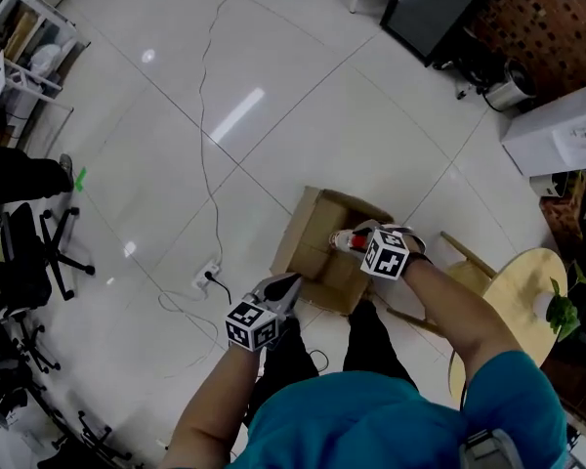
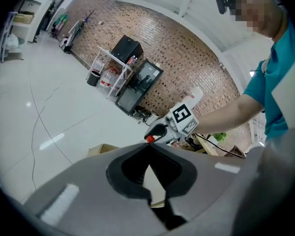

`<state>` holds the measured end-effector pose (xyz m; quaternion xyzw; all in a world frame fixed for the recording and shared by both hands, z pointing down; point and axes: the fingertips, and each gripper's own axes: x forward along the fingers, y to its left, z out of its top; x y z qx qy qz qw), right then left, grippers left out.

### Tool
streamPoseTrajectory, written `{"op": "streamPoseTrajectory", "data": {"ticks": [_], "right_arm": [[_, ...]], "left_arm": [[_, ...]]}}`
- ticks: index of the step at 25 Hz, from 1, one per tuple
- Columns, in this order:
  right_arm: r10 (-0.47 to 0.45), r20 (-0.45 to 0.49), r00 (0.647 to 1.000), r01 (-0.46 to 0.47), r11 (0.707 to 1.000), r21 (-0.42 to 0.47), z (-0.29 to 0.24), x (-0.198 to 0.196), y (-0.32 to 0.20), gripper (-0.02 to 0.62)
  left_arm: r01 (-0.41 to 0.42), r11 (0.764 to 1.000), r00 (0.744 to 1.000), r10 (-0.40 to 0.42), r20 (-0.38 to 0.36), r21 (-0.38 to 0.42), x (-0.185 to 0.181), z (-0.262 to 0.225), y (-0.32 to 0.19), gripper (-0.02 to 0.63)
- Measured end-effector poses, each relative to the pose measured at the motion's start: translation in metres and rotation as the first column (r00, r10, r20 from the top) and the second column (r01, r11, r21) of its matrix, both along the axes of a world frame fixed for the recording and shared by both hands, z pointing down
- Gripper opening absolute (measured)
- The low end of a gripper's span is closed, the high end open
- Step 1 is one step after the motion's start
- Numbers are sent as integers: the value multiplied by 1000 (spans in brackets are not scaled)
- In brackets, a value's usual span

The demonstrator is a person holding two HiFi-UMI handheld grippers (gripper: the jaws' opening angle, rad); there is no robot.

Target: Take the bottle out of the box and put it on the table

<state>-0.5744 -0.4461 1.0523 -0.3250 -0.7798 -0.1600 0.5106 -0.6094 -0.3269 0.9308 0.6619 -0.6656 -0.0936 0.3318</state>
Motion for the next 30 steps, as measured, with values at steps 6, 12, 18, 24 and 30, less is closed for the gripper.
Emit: {"op": "streamPoseTrajectory", "data": {"ticks": [6, 12, 18, 24, 30], "right_arm": [[-71, 45, 996, 68, 996, 57, -82, 43, 54, 149], [-162, 59, 985, 157, 984, 81, -166, 99, 71, 149], [-233, 80, 969, 218, 963, 158, -238, 127, 105, 149], [-181, 91, 979, 161, 969, 189, -281, 170, 117, 149], [-40, 54, 998, 28, 979, 203, -357, 219, 147, 149]], "left_arm": [[-35, 999, 993, 30, 115, 36, 44, -47, 56, -3], [41, 997, 982, -53, 181, 70, 82, -109, 74, -3], [85, 980, 972, -121, 201, 178, 119, -182, 107, -2], [21, 974, 983, -61, 171, 225, 165, -214, 137, -3], [-155, 973, 970, 116, 215, 173, 178, -252, 193, -2]]}}
